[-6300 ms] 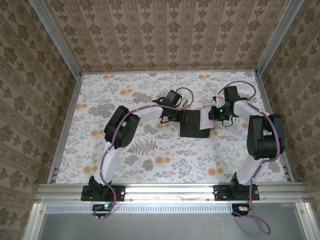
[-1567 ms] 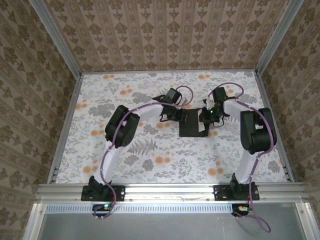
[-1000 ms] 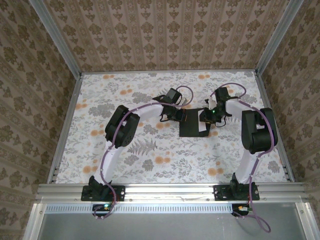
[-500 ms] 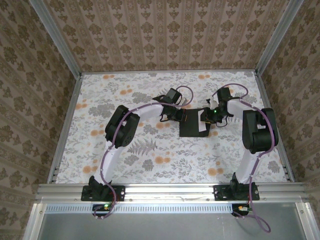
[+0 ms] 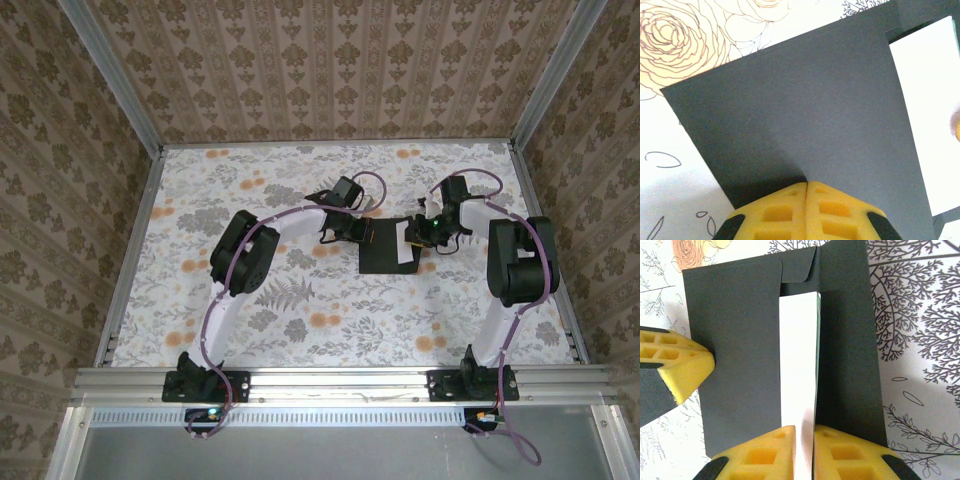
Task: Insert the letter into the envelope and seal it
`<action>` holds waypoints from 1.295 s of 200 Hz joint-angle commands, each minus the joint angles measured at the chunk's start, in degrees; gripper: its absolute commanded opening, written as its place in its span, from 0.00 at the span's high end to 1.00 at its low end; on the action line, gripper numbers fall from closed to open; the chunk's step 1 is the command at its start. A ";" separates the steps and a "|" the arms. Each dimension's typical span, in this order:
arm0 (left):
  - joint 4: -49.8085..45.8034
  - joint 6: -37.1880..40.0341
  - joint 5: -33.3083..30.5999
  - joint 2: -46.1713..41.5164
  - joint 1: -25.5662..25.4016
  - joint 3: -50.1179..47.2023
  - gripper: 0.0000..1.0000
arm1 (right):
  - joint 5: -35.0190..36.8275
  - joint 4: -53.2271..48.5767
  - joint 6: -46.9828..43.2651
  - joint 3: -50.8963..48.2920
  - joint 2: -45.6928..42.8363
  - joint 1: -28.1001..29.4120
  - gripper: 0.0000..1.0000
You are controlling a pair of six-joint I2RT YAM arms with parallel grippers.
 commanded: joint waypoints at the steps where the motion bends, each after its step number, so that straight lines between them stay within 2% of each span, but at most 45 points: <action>1: -5.58 -0.52 -2.25 2.98 -0.39 -2.67 1.00 | -1.91 0.65 0.05 -1.04 0.24 -0.14 0.86; 52: -5.44 -0.94 -2.33 3.06 -0.31 -2.90 1.00 | -1.34 0.72 0.04 -1.48 0.51 -0.14 1.00; 97: -4.81 -3.01 -2.94 2.05 -0.34 -4.12 1.00 | -0.61 0.66 0.92 -1.74 0.54 -0.14 1.00; 212: -5.44 -3.96 -5.58 -7.60 1.28 -7.60 1.00 | -0.96 0.46 0.13 -0.82 1.00 -0.23 1.00; 259: -4.71 -3.87 -4.29 -6.67 1.35 -7.46 0.99 | -2.44 0.43 0.15 -0.30 1.21 0.07 1.00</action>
